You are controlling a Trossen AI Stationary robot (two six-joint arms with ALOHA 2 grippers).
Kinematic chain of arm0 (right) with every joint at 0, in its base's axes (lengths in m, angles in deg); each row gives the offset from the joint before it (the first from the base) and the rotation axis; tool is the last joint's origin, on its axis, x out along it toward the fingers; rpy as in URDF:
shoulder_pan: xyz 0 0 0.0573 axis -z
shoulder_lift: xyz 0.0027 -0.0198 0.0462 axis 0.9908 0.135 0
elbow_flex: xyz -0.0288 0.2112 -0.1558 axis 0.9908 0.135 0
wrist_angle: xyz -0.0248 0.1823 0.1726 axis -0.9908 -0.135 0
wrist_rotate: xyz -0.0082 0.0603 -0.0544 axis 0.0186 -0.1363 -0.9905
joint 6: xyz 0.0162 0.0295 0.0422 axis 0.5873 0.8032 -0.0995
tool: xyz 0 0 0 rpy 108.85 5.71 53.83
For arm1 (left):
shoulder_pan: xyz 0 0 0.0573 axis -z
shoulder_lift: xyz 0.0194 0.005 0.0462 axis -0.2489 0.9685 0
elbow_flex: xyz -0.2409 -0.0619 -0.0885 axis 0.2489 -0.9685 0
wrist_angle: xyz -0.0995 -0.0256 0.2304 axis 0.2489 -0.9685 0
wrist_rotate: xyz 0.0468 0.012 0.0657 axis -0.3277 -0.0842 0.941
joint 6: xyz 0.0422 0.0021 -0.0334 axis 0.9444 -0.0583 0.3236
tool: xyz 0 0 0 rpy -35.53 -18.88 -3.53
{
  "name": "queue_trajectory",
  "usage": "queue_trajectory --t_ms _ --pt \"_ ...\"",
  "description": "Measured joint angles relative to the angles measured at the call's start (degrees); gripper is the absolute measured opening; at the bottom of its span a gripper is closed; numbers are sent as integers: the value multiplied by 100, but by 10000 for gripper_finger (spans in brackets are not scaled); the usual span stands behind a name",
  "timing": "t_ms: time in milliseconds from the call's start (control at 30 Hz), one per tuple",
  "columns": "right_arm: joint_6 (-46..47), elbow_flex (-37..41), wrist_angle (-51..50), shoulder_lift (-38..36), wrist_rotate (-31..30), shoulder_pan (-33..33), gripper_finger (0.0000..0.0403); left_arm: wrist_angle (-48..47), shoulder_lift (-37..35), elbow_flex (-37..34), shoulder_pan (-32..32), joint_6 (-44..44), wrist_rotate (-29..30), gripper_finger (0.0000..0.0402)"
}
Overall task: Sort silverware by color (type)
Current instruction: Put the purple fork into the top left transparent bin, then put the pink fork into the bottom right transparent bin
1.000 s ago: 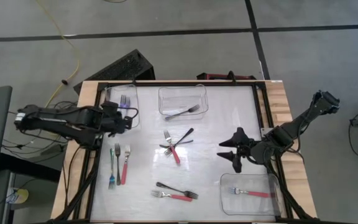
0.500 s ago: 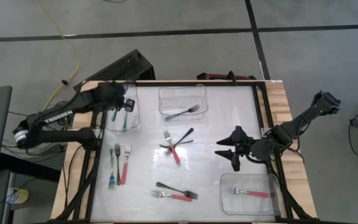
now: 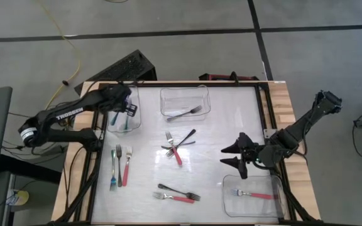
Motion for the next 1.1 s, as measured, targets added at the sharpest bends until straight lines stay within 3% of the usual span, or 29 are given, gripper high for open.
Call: queue_trajectory --t_ms 333,467,600,767,967,1100 --pt "17 0 20 -2 -7 -18 238 146 33 -1 2 472 -217 116" --pt "17 0 20 -2 -9 -18 238 137 -99 102 27 493 -450 134" --pt "15 0 20 -2 -17 -10 238 213 -206 292 285 590 -1079 136" --pt "-3 0 16 -1 -24 89 238 1055 -249 308 1301 683 -1882 137" --pt "-140 0 15 -1 -24 271 238 2075 130 310 3145 479 -2168 137" --pt "-181 0 15 0 -22 379 238 1839 462 317 4244 38 -2115 135"
